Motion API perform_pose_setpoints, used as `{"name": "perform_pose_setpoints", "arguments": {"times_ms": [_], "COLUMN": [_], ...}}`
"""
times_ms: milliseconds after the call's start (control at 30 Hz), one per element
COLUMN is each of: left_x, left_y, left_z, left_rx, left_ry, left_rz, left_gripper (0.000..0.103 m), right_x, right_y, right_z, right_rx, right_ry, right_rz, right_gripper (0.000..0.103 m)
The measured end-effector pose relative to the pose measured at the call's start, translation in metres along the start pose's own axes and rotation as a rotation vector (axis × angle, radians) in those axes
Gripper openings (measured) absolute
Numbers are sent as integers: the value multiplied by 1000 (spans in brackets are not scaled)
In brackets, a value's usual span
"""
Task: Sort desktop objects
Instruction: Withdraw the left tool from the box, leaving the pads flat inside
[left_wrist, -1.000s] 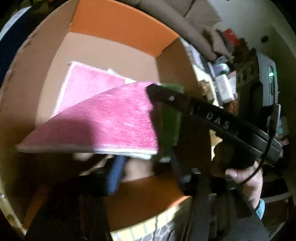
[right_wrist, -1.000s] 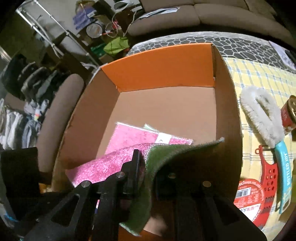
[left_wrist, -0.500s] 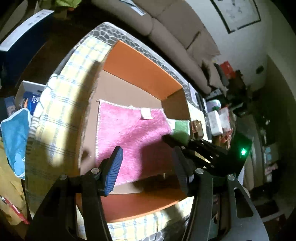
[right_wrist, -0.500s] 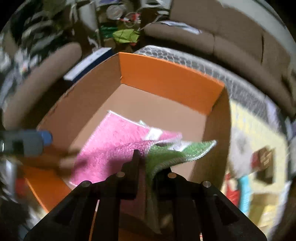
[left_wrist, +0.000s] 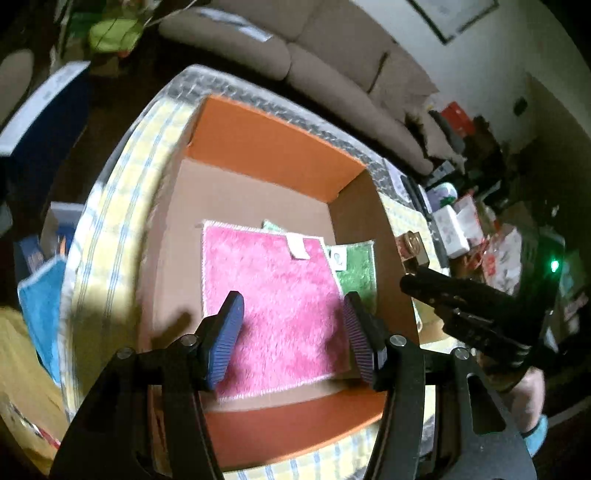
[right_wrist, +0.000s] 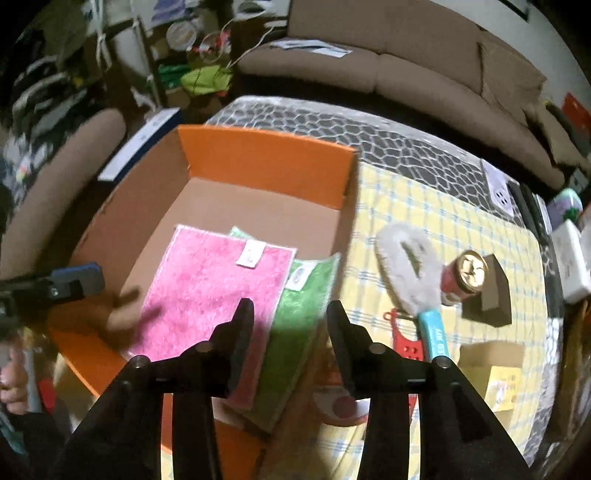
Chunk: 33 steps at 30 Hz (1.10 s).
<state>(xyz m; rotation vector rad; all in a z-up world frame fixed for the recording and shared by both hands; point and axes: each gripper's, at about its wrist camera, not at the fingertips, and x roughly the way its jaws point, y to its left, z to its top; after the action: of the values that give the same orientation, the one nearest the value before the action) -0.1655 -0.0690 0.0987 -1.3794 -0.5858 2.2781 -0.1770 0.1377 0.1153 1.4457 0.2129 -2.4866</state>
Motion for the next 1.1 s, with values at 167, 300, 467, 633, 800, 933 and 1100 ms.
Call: {"name": "perform_pose_setpoints", "arguments": {"times_ms": [167,300,467,633,800,933,1100], "left_x": [18,35,39,34,21,17,17], "left_y": [-23,-25,-25,-30,-43,-54,-74], "left_z": [-5,-8,-11,-11,-16,-24,-34], "left_rx": [94,105,122,151,203,227,231], "left_ry": [41,95,108,91,31,10,-7], "left_rz": [9,27,64,94,131,125,92], "left_gripper": [52,52,54,70,91,100,101], "right_x": [-3,-1,-3,-8,-20,-41,-64], "right_y": [-10,-11,-14,-20,-31,-50,-95], "right_z": [-1,-2,-3,-6,-14,-26,-58], "right_rx": [59,59,64,81,99,134,245], "right_ry": [-2,2,-7,-22,-34,-60,-106], "right_rz": [10,1,15,28,19,10,-31], "right_gripper": [42,42,44,64,83,87,93]}}
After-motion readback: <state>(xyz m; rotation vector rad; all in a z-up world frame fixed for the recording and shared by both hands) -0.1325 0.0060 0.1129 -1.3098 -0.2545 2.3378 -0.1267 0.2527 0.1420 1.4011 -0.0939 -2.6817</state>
